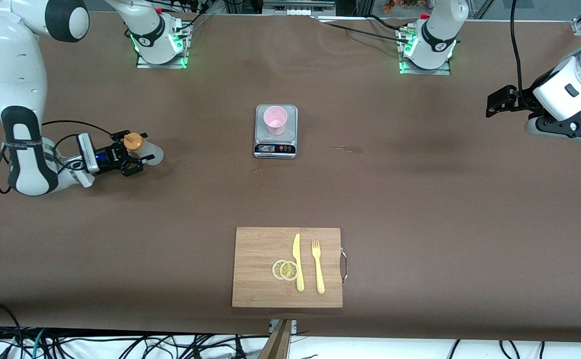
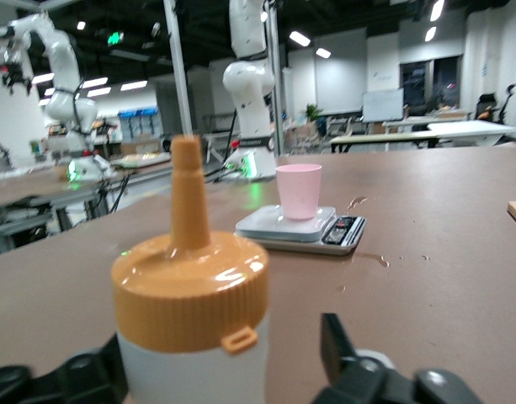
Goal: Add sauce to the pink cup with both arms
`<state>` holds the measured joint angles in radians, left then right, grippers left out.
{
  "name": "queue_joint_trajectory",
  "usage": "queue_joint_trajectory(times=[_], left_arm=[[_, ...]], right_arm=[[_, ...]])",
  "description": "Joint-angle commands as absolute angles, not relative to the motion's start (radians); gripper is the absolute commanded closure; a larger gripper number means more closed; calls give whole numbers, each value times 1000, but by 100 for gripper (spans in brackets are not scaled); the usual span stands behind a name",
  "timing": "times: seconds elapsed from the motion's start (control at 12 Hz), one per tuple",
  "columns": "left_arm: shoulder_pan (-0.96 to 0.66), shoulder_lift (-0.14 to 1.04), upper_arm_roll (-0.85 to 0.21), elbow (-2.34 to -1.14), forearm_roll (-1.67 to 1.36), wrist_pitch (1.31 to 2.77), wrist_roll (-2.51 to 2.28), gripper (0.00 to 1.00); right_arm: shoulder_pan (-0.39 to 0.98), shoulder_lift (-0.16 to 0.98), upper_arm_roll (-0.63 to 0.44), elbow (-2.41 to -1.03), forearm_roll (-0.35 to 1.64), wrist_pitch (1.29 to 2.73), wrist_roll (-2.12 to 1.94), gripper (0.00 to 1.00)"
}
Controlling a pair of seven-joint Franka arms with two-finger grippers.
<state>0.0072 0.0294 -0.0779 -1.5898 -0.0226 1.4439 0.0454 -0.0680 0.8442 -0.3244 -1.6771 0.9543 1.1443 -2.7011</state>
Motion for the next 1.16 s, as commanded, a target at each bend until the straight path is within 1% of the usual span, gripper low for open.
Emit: queue_joint_trajectory(times=[0.0,0.08,0.17,0.33,0.5,0.66,0.83,1.08], left_arm=[[12,41,-81,-1562,-14,1430,63,0],[12,41,-81,-1562,-14,1430,63,0],[12,41,-81,-1560,-14,1430,63,0],[12,41,-81,-1562,-14,1430,63,0],[12,41,-81,-1560,-14,1430,63,0],[12,41,-81,-1560,-14,1430,63,0],[12,41,-81,-1560,-14,1430,63,0],[12,41,-81,-1560,-14,1430,63,0]], right_arm=[[-94,780,-363,-1594,847,1129,-2660,0],[-94,747,-377,-1566,797,1137,-2620,0],[-94,677,-388,-1565,722,1173,-2540,0],[-86,515,-387,-1586,594,1293,-2340,0],[-63,360,-362,-1612,458,1363,-2061,0],[-25,235,-331,-1626,343,1406,-1814,0],[27,155,-322,-1628,258,1419,-1592,0],[78,49,-278,-1628,126,1428,-1239,0]])
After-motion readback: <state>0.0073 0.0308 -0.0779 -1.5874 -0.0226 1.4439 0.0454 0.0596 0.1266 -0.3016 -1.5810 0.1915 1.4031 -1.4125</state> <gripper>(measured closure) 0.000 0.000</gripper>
